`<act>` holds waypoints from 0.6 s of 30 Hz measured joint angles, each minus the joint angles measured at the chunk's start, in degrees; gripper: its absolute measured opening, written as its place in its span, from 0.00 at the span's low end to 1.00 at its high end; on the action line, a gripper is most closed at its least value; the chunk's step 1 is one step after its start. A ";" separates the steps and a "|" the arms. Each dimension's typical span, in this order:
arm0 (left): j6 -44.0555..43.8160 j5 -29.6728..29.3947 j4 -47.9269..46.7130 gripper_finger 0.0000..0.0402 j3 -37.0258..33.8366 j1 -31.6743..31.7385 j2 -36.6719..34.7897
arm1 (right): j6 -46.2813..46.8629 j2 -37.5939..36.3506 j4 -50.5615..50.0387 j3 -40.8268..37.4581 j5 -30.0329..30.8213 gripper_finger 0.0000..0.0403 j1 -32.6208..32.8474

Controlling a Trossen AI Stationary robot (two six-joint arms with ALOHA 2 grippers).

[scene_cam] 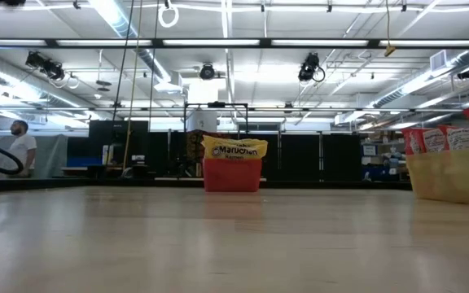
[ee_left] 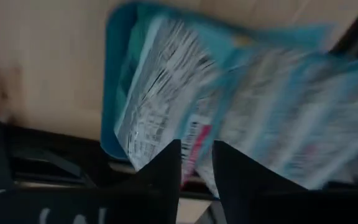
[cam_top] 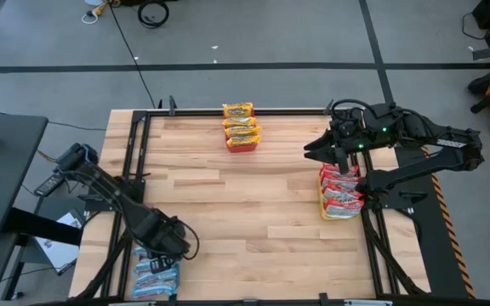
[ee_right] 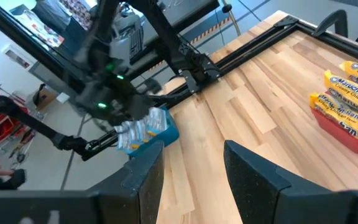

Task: Sort Maruchan noodles
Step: Adjust the blue bin

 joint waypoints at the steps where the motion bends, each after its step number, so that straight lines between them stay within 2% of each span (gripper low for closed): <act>1: -0.56 -1.72 -1.76 0.24 2.56 0.00 -0.02 | -0.02 0.00 0.01 0.00 0.27 0.43 -0.09; 3: -2.14 -6.43 -3.40 0.26 7.27 -0.04 -0.08 | -0.31 0.00 0.02 0.00 1.19 0.43 -0.27; 5: -3.67 -13.57 -1.16 0.28 10.98 -0.09 -0.10 | -1.11 0.00 0.02 0.00 1.91 0.43 -0.32; 8: -4.84 -20.55 3.67 0.28 12.14 1.38 0.35 | -1.51 0.12 0.02 0.00 3.68 0.43 -0.32; 11: -4.67 -21.88 9.22 0.26 9.95 3.60 3.01 | -1.50 0.36 0.08 0.00 4.32 0.43 -0.32; 14: -0.75 -21.98 14.68 0.24 7.65 5.00 6.85 | -1.48 0.54 0.04 0.00 4.34 0.43 -0.32; 18: 3.32 -19.27 17.00 0.22 5.94 5.65 12.25 | 0.17 0.72 -0.08 0.00 4.20 0.43 -0.16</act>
